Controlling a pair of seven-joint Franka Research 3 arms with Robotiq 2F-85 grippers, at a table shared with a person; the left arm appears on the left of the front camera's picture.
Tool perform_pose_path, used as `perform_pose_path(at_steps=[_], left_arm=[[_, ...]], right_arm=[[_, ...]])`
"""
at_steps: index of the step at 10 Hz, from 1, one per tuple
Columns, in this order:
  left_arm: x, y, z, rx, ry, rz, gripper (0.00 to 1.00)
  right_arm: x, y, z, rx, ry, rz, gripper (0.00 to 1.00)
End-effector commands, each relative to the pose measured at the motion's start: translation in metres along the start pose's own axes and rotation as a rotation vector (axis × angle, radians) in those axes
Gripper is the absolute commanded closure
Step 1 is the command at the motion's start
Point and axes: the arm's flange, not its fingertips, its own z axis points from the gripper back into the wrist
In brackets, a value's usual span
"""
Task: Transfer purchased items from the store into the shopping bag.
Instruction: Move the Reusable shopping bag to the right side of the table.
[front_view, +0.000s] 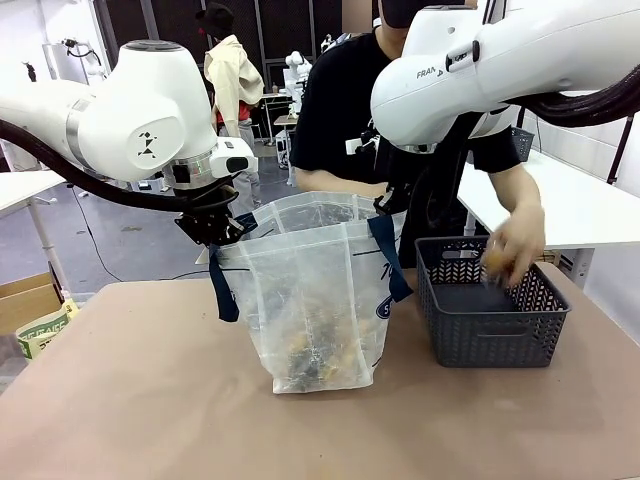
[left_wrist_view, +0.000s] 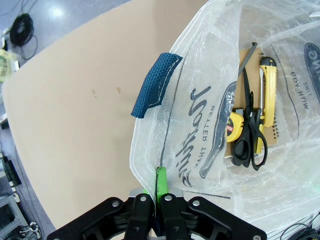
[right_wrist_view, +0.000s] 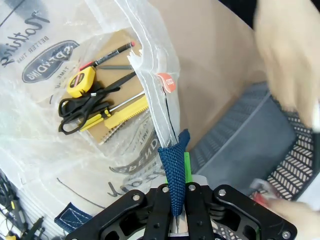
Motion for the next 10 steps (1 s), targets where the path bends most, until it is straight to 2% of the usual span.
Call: perform_pose_path(at_steps=[1, 10], left_arm=[[0.0001, 0.0031, 0.0007, 0.002, -0.001, 0.004, 1.0], [0.0001, 0.0031, 0.0007, 0.002, -0.001, 0.004, 1.0]], right_arm=[[-0.0003, -0.0007, 0.0006, -0.001, -0.002, 0.0, 1.0], [-0.0003, -0.0007, 0.0006, -0.001, -0.002, 0.0, 1.0]])
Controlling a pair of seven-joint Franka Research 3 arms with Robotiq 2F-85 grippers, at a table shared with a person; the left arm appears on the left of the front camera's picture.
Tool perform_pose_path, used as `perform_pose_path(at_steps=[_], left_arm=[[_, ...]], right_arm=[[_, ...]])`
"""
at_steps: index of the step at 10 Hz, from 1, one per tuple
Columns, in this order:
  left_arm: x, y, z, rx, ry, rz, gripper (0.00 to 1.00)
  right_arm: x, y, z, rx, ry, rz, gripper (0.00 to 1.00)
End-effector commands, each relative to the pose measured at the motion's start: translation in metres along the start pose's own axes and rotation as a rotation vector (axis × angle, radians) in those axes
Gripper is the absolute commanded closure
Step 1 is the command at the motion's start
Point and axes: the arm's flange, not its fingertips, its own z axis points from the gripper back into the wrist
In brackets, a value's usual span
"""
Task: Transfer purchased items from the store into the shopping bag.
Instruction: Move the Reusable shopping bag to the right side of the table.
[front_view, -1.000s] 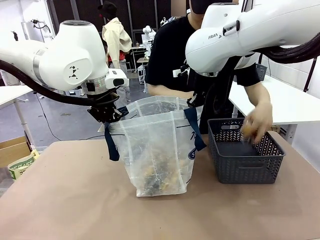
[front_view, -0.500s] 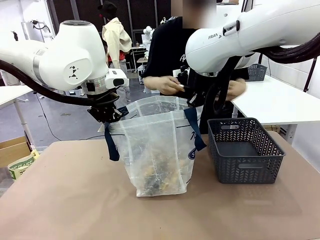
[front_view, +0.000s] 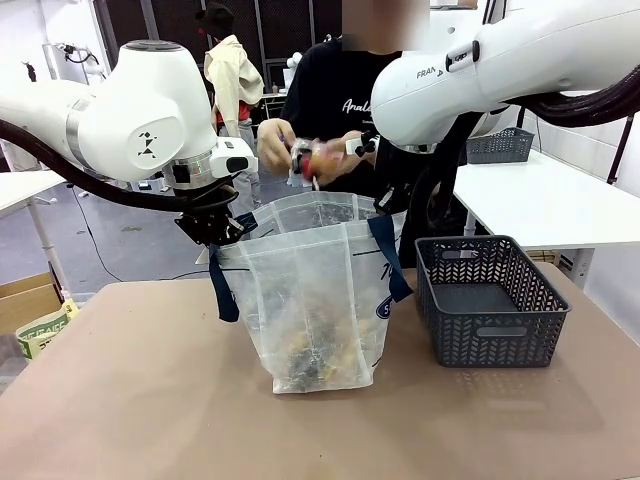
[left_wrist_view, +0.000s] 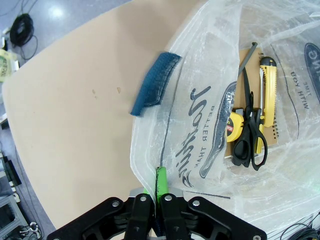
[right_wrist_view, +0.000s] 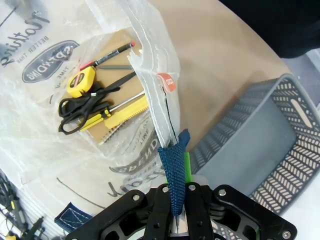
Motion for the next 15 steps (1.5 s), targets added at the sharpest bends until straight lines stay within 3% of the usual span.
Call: perform_pose_path(at_steps=[1, 15], left_arm=[[0.0001, 0.0031, 0.0007, 0.002, -0.001, 0.004, 1.0], [0.0001, 0.0031, 0.0007, 0.002, -0.001, 0.004, 1.0]], right_arm=[[-0.0003, -0.0007, 0.0007, -0.001, -0.002, 0.0, 1.0], [-0.0003, -0.0007, 0.0007, -0.001, -0.002, 0.0, 1.0]])
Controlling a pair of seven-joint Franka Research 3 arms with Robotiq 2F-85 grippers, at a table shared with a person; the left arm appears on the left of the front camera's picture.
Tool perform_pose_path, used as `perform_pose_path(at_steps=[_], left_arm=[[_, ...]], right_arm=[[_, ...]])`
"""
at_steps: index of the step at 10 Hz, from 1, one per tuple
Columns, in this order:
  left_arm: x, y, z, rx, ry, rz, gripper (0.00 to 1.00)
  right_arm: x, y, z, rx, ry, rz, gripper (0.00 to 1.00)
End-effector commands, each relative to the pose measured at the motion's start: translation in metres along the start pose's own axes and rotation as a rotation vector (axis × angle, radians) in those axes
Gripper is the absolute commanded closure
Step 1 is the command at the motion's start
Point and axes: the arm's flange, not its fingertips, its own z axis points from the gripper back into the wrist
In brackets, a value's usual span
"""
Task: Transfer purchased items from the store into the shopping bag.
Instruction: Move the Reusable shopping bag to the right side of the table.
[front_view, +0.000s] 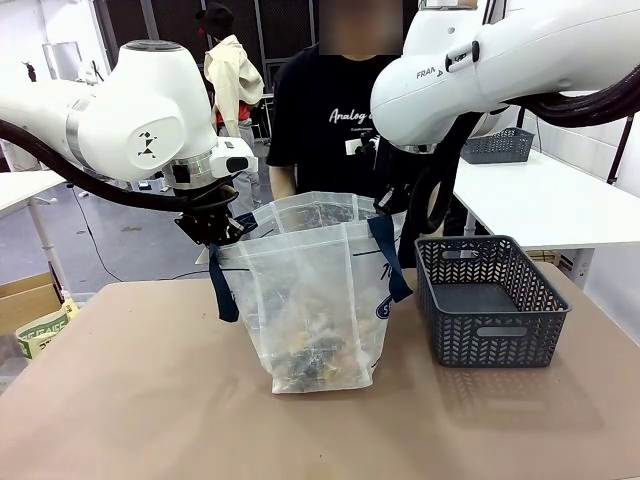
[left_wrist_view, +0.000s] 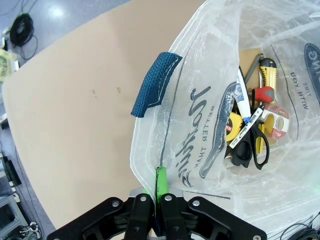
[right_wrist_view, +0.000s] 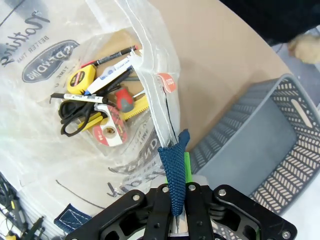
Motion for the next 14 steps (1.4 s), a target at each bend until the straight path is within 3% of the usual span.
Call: perform_pose_path(at_steps=[1, 14], left_arm=[[0.0001, 0.003, 0.0007, 0.002, -0.001, 0.004, 1.0], [0.0001, 0.003, 0.0007, 0.002, -0.001, 0.004, 1.0]], right_arm=[[-0.0003, -0.001, 0.001, -0.002, -0.003, -0.001, 1.0], [-0.0003, -0.001, 0.001, -0.002, -0.003, -0.001, 1.0]])
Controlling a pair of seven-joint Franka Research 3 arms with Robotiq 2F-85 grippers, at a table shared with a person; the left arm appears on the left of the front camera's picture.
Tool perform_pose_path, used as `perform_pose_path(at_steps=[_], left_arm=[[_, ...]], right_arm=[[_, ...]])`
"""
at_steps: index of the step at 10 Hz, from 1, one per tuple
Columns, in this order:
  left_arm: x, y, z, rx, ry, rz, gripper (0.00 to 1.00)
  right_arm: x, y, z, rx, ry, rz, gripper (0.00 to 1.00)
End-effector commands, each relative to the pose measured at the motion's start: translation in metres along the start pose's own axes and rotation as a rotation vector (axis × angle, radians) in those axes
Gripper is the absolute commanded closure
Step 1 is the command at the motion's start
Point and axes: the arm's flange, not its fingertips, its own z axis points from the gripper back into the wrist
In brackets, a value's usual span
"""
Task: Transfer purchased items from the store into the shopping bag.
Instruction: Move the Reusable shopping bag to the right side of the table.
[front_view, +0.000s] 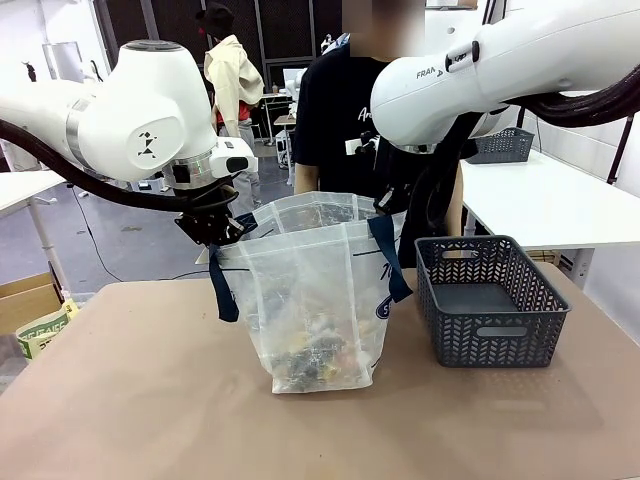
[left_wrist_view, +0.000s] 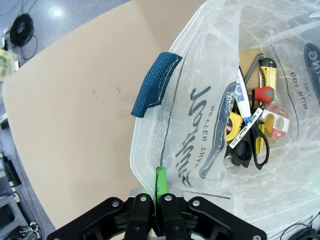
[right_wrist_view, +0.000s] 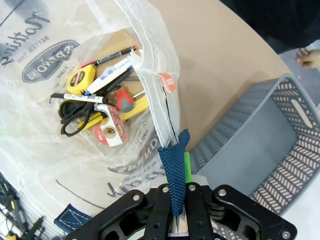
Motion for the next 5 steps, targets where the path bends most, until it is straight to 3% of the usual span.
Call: perform_pose_path(at_steps=[1, 5], left_arm=[[0.0001, 0.003, 0.0007, 0.002, -0.001, 0.004, 1.0], [0.0001, 0.003, 0.0007, 0.002, -0.001, 0.004, 1.0]], right_arm=[[-0.0003, -0.001, 0.001, -0.002, -0.003, -0.001, 1.0], [-0.0003, -0.001, 0.001, -0.002, -0.003, -0.001, 1.0]])
